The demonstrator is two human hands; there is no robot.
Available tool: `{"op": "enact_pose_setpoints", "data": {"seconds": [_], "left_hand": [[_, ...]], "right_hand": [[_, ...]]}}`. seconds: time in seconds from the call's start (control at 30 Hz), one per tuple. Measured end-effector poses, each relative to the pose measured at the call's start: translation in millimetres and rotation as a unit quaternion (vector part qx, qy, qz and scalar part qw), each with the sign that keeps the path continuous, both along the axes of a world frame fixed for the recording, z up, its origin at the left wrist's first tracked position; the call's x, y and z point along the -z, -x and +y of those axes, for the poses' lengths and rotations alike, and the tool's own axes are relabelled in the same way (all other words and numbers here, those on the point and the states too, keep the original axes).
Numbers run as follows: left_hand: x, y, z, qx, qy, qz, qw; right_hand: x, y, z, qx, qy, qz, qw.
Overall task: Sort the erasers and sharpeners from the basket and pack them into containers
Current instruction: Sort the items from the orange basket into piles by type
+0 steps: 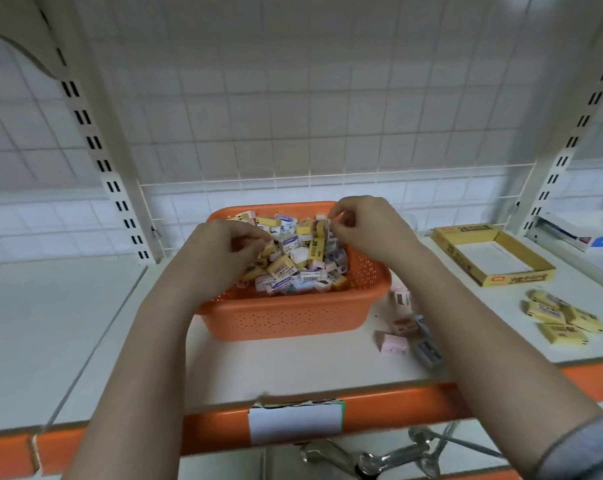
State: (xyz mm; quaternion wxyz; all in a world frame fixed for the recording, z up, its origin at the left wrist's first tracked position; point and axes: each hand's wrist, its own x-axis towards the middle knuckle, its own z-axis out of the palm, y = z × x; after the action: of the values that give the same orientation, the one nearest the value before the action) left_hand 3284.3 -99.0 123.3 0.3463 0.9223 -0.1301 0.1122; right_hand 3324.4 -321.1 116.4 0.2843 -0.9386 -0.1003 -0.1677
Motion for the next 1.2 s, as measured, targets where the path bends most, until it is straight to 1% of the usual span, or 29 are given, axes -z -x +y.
{"op": "enact_pose_setpoints", "data": {"seconds": [0.1, 0.2, 0.27, 0.4, 0.47, 0.53, 0.63, 0.77, 0.83, 0.9, 1.03, 1.2], "left_hand": [[3.6, -5.0, 7.2, -0.009, -0.006, -0.001, 1.0], [6.1, -8.6, 9.8, -0.013, -0.017, 0.009, 1.0], [7.0, -9.5, 10.7, -0.01, -0.022, 0.015, 1.0], [8.2, -10.7, 14.9, -0.031, -0.032, 0.006, 0.999], [9.5, -12.0, 18.1, -0.043, -0.038, 0.0, 0.998], [9.8, -13.9, 20.2, -0.049, -0.045, -0.002, 0.998], [8.1, -20.9, 20.9, -0.059, -0.057, -0.002, 0.997], [4.6, -44.3, 19.8, -0.088, -0.051, -0.023, 0.995], [2.2, -62.2, 18.7, -0.107, -0.065, -0.034, 0.992], [0.9, -80.2, 17.9, -0.109, -0.105, -0.027, 0.988], [2.2, -105.7, 19.5, -0.081, -0.2, 0.0, 0.977], [7.8, -120.1, 20.7, -0.053, -0.246, 0.002, 0.968]], "right_hand": [[0.2, -30.2, 13.4, -0.026, 0.103, 0.056, 0.993], [1.0, -56.1, 19.9, -0.037, 0.193, 0.087, 0.977], [0.6, -67.7, 22.6, -0.047, 0.219, 0.101, 0.969], [8.9, -82.5, 28.6, -0.061, 0.233, 0.124, 0.963], [14.0, -86.1, 30.0, -0.055, 0.232, 0.117, 0.964], [17.1, -88.5, 29.7, -0.05, 0.209, 0.106, 0.971], [17.7, -90.3, 27.1, -0.05, 0.148, 0.1, 0.983], [5.8, -75.2, 25.8, -0.051, 0.085, 0.052, 0.994], [-2.8, -57.5, 24.6, -0.049, 0.028, 0.023, 0.998], [-7.3, -38.0, 22.1, -0.038, -0.038, -0.001, 0.999], [-7.1, -1.7, 17.5, -0.007, -0.172, -0.004, 0.985], [0.3, 30.0, 15.8, 0.004, -0.295, 0.024, 0.955]]}}
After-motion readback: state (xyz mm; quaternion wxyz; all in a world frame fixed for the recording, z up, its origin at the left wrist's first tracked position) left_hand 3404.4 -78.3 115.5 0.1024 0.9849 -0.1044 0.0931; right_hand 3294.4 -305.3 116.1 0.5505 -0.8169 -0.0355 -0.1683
